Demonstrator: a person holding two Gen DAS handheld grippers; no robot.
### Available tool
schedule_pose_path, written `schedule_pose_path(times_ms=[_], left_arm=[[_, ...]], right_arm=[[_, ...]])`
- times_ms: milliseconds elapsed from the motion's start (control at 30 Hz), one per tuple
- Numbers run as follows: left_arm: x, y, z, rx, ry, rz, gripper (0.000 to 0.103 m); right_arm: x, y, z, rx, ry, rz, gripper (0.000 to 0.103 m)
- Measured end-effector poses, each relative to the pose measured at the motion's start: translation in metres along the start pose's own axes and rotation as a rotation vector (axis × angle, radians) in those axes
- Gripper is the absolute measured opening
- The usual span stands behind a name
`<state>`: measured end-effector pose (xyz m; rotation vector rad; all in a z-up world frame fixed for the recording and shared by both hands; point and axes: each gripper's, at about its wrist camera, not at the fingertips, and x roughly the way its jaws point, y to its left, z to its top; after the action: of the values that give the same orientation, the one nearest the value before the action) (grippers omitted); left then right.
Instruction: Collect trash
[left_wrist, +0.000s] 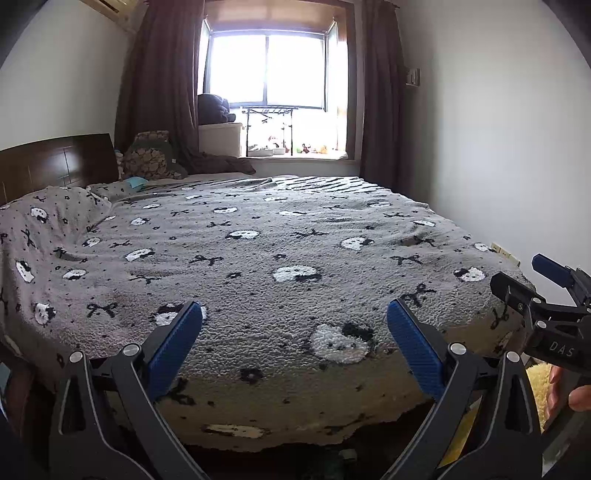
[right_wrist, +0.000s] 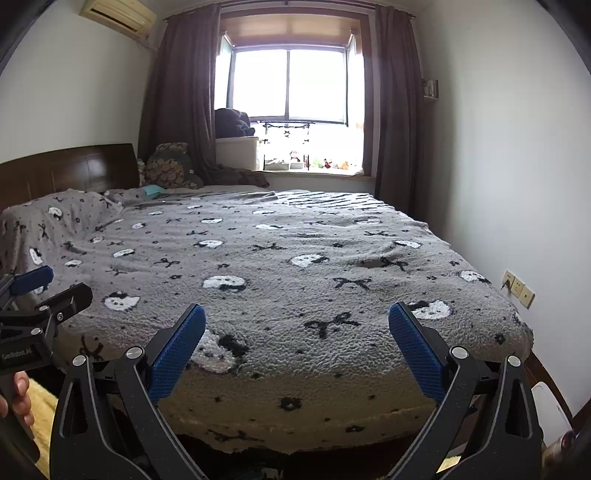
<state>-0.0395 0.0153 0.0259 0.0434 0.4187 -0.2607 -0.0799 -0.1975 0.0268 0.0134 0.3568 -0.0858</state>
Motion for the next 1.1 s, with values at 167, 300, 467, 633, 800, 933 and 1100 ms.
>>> schedule_pose_path(times_ms=[167, 300, 467, 633, 800, 933, 1100], left_arm=[[-0.0003, -0.0006, 0.0006, 0.001, -0.003, -0.001, 0.095], [-0.0002, -0.0006, 0.0008, 0.0, -0.004, 0.001, 0.095], [-0.0015, -0.0015, 0.0011, 0.003, -0.006, -0.001, 0.095], [-0.0022, -0.002, 0.0012, 0.002, -0.007, 0.0, 0.095], [-0.0021, -0.0019, 0.0012, 0.003, -0.007, 0.0, 0.095], [-0.0022, -0.0019, 0.0011, 0.003, -0.007, 0.0, 0.095], [-0.0021, -0.0019, 0.0013, 0.002, -0.007, 0.001, 0.095]], right_arm=[[-0.0005, 0.0003, 0.0003, 0.002, -0.002, -0.001, 0.099], [-0.0007, -0.0001, 0.0002, 0.007, -0.004, -0.003, 0.099], [-0.0006, 0.0005, 0.0003, 0.006, -0.003, -0.002, 0.099], [-0.0004, 0.0008, 0.0002, 0.007, -0.005, -0.001, 0.099], [-0.0011, 0.0009, 0.0, 0.007, -0.006, 0.0, 0.099], [-0.0019, 0.0027, 0.0, 0.006, -0.009, 0.002, 0.099], [-0.0019, 0.0037, -0.0003, 0.007, -0.007, 0.003, 0.099]])
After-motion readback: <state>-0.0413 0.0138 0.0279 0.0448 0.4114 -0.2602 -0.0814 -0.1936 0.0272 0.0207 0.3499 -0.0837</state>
